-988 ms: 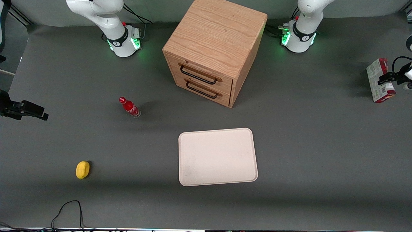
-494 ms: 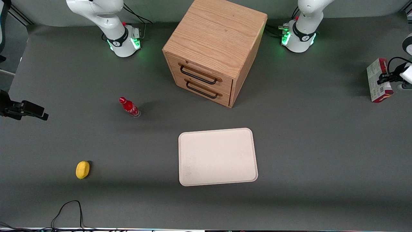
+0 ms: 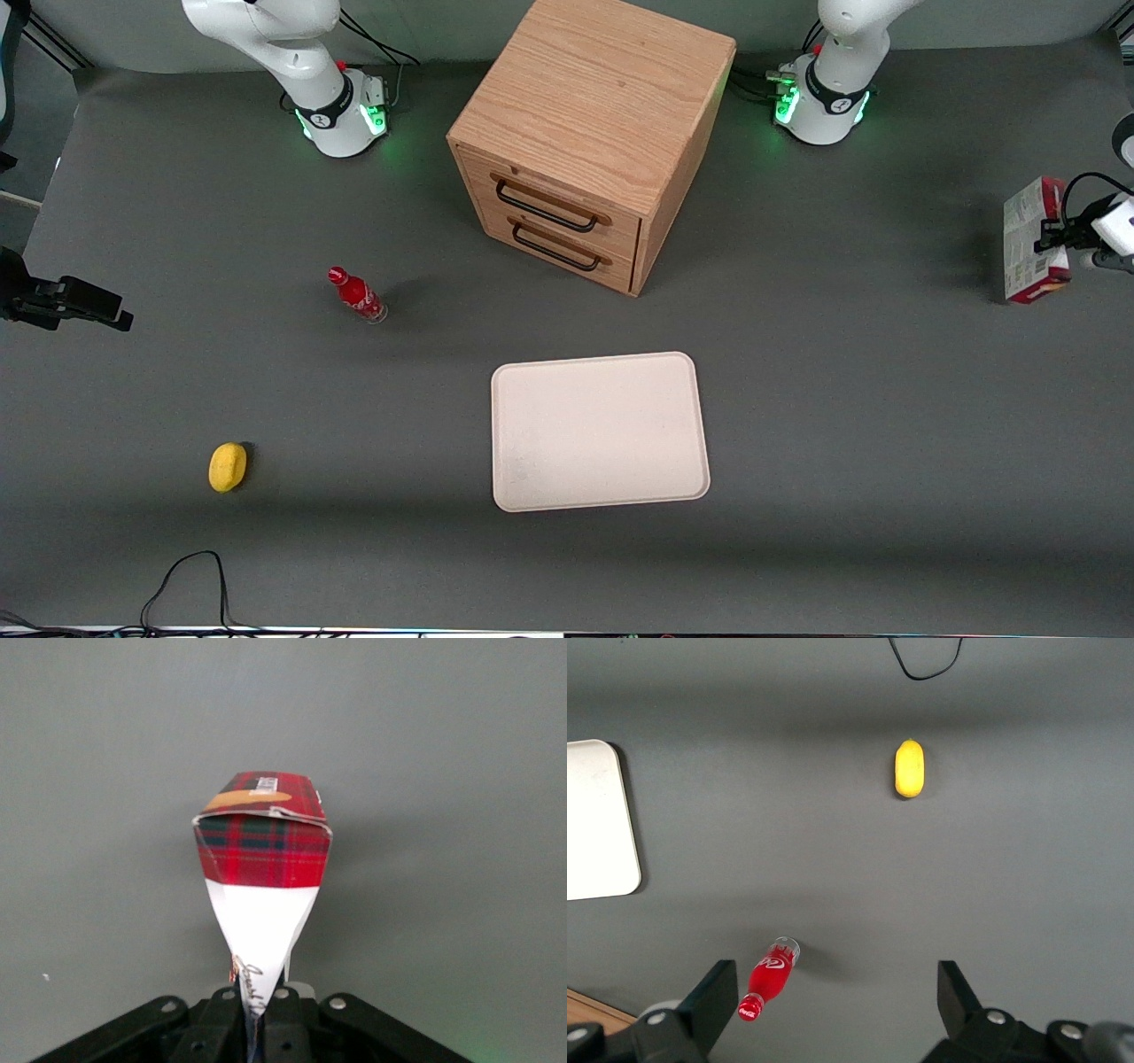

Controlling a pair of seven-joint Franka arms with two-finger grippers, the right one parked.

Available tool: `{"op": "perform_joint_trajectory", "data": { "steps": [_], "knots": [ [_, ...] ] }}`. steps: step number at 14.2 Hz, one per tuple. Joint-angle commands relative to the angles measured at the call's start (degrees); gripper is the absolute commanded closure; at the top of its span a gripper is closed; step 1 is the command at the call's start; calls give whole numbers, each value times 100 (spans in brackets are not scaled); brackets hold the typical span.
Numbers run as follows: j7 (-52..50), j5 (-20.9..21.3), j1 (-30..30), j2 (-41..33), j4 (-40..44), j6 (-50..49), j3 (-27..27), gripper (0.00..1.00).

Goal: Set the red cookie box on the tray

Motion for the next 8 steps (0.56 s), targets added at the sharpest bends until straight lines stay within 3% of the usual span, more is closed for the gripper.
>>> {"op": "perform_joint_trajectory", "data": {
  "steps": [1, 4, 8],
  "knots": [
    [-734, -11, -613, -217, 906, -1138, -338, 100],
    [-1744, -20, -1272, -200, 1821, -1983, -655, 100],
    [-3116, -222, -2414, -68, 2613, -2240, -699, 100]
  ]
}}
